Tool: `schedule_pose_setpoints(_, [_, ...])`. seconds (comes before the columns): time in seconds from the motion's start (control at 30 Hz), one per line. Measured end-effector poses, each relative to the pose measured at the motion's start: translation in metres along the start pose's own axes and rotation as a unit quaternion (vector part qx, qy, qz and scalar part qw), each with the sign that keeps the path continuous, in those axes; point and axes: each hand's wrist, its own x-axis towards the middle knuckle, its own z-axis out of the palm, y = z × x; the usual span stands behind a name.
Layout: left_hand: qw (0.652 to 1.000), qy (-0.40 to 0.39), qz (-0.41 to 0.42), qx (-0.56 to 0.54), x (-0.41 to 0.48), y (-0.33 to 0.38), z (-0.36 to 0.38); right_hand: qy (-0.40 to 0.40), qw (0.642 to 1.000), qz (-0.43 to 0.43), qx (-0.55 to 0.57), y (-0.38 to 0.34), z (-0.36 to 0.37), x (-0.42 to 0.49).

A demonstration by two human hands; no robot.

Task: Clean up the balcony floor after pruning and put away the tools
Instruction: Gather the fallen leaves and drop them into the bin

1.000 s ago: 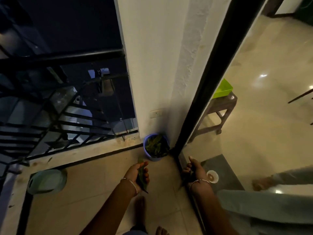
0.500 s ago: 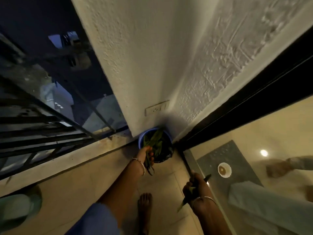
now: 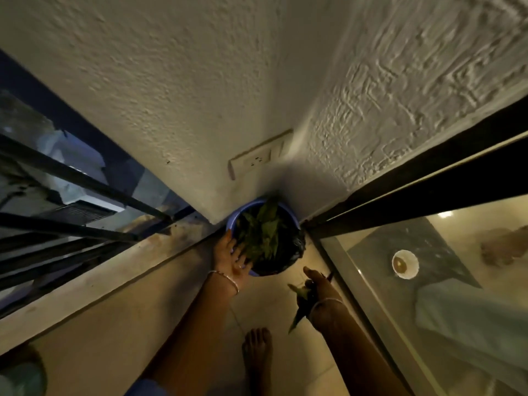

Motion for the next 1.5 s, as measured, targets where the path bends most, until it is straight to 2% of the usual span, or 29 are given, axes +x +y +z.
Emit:
schedule_pose_setpoints(0.13, [1.0,0.016,0.018,0.002,-0.015,-0.005,-0.02,-0.012,1.0,-0.017,-0.011,-0.007,0.035,0.006])
schedule_pose_setpoints(0.2, [0.999,0.033,0.013,0.008,-0.023,-0.006,-0.031,-0.021,0.998,-0.061,0.004,-0.011,0.054,0.022])
schedule_pose_setpoints(0.3, [0.998,0.046,0.021,0.029,-0.031,-0.003,-0.044,-0.069,0.992,-0.105,-0.012,-0.016,0.072,0.105])
schedule_pose_setpoints(0.37, [0.997,0.051,0.037,0.044,-0.036,-0.001,-0.049,-0.109,0.989,-0.102,-0.015,-0.027,0.087,0.08])
schedule_pose_setpoints(0.43, [0.996,0.052,0.049,0.049,-0.041,0.0,-0.053,-0.131,0.987,-0.092,-0.013,-0.035,0.102,0.003])
schedule_pose_setpoints(0.57, [0.997,0.038,0.046,0.048,-0.06,0.0,-0.06,-0.144,0.986,-0.081,0.006,-0.028,0.085,-0.016])
schedule_pose_setpoints(0.73, [0.997,0.03,0.05,0.059,-0.104,-0.024,-0.063,-0.091,0.99,-0.106,-0.032,0.021,0.011,-0.047])
schedule_pose_setpoints(0.93, [0.994,-0.011,0.05,0.095,-0.181,-0.069,-0.056,-0.079,0.986,-0.136,0.047,0.093,-0.1,-0.126])
schedule_pose_setpoints(1.2, [0.973,-0.119,0.055,0.189,-0.322,-0.151,-0.063,-0.086,0.961,-0.216,0.149,0.185,-0.231,-0.259])
schedule_pose_setpoints(1.4, [0.939,-0.19,0.016,0.286,-0.459,-0.237,-0.084,-0.073,0.93,-0.263,0.245,0.26,-0.336,-0.365])
schedule_pose_setpoints(1.5, [0.901,-0.234,-0.025,0.364,-0.524,-0.285,-0.094,-0.051,0.904,-0.284,0.316,0.3,-0.386,-0.412])
